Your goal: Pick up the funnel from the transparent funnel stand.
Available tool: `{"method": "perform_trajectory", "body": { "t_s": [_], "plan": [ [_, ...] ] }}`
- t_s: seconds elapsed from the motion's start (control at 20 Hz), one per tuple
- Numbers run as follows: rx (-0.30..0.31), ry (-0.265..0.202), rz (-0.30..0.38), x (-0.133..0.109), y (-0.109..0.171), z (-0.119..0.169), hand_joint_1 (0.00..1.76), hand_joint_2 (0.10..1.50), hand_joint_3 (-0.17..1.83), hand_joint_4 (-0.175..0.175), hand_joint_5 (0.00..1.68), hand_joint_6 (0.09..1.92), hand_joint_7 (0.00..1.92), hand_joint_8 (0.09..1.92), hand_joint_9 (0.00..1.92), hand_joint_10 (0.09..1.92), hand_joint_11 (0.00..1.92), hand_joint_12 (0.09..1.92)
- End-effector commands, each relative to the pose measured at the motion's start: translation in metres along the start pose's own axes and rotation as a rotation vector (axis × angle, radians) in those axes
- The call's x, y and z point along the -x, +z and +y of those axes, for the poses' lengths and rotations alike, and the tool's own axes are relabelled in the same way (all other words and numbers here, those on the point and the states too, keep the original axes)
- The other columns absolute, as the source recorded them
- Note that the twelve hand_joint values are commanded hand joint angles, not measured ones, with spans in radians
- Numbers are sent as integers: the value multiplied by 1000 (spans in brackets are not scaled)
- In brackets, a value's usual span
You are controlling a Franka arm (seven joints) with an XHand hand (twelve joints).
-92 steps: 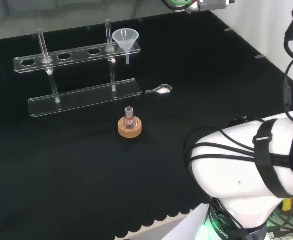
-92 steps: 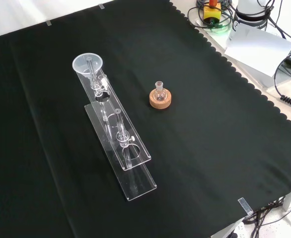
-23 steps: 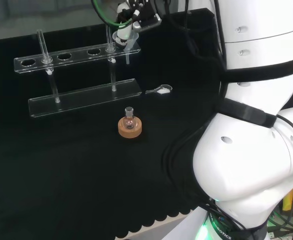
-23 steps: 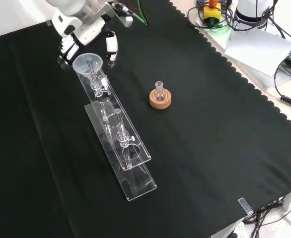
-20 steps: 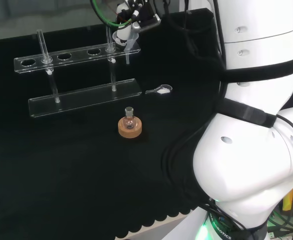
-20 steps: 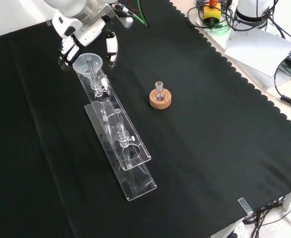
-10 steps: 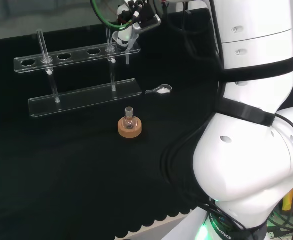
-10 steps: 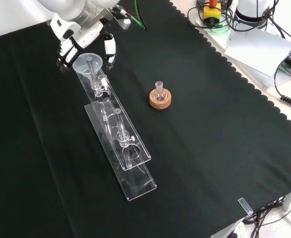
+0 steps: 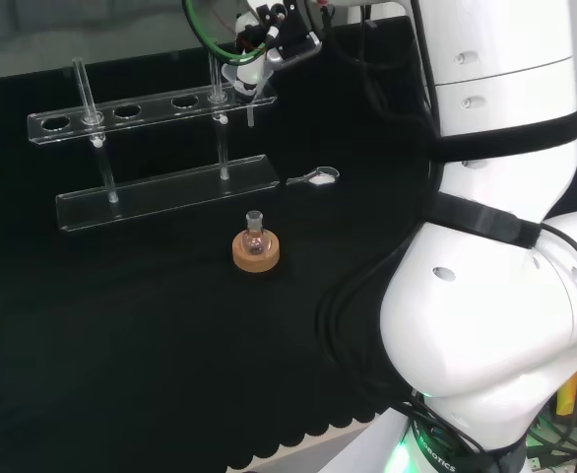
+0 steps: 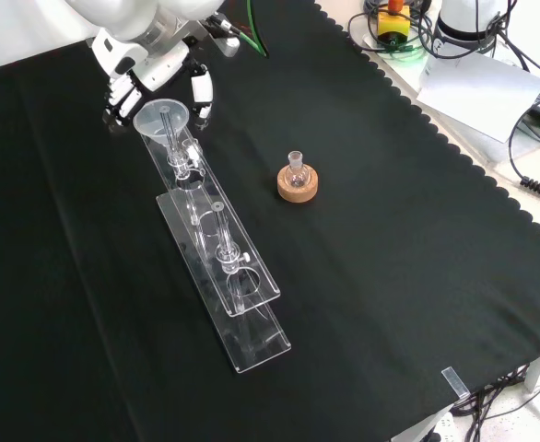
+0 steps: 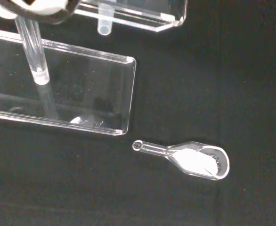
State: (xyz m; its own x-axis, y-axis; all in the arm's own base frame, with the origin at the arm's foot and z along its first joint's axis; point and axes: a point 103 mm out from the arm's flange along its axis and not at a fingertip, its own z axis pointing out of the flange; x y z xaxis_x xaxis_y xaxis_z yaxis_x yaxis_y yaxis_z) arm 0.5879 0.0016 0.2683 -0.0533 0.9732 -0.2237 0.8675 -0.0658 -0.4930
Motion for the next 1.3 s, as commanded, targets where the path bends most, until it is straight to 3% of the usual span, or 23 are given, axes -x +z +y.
{"method": "perform_trajectory", "body": {
  "t_s": [0.05,0.4,0.65,0.8,0.9,1.05,1.3],
  "plan": [
    [-4,-7,-10,1,2,2,809,625,544,-99,212,87,2,672,371,741,325,1398],
    [8,-18,-18,-1,0,2,822,619,582,-98,256,87,105,706,609,640,381,1356],
    [35,-9,-50,-2,-4,-1,833,619,597,-95,307,87,324,701,760,595,411,1337],
    [55,10,-85,-2,-6,-2,852,630,599,-67,535,103,528,709,847,579,465,1304],
    [109,31,-109,-1,-10,-6,873,647,590,-37,757,320,643,702,921,549,519,1279],
    [156,45,-124,3,-23,-15,910,667,594,-22,869,577,736,716,1014,528,619,1227],
    [187,56,-123,11,-51,-41,935,677,606,-20,909,662,771,735,1064,527,681,1193]
  ]
}}
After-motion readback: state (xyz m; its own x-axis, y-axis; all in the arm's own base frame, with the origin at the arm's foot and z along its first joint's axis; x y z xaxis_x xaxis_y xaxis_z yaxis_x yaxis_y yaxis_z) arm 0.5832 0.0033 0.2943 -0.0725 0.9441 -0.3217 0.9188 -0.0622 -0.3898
